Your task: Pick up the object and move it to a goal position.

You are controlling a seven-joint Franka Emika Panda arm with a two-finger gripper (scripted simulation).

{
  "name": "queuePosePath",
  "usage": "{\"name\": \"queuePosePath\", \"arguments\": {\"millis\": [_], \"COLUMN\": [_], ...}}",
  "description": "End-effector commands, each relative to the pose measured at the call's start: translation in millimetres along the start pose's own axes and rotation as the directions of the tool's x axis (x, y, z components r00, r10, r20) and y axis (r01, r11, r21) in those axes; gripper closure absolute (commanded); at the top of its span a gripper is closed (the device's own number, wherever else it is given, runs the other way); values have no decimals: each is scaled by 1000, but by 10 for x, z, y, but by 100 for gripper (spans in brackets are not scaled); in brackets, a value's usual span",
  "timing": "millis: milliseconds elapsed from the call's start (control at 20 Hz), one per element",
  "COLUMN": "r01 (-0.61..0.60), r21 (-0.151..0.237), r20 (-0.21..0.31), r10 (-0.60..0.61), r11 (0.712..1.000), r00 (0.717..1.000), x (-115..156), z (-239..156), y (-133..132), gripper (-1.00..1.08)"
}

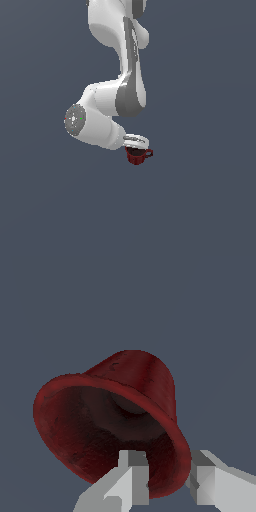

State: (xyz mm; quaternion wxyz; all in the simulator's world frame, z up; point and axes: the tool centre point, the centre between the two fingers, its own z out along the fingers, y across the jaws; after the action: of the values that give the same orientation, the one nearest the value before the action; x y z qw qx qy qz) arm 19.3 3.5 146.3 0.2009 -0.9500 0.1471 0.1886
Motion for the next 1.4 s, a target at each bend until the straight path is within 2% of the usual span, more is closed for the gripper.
{"name": "queuePosePath", "arguments": {"millis": [0,950,1150,1350], "r01": [3,3,3,2], "r21": [0,0,0,2], "r20": [-3,-1,-1,-1], "r10": [-3,-3,-3,-2], "r11": [1000,1000,1000,1000], "r00": [1000,1000,1000,1000], "x": [-183,-1528,-1699,-1785], "z": [-101,-787,-889,-949], "y": [-243,-2006,-2258,-2398], "gripper": [108,108,108,108]}}
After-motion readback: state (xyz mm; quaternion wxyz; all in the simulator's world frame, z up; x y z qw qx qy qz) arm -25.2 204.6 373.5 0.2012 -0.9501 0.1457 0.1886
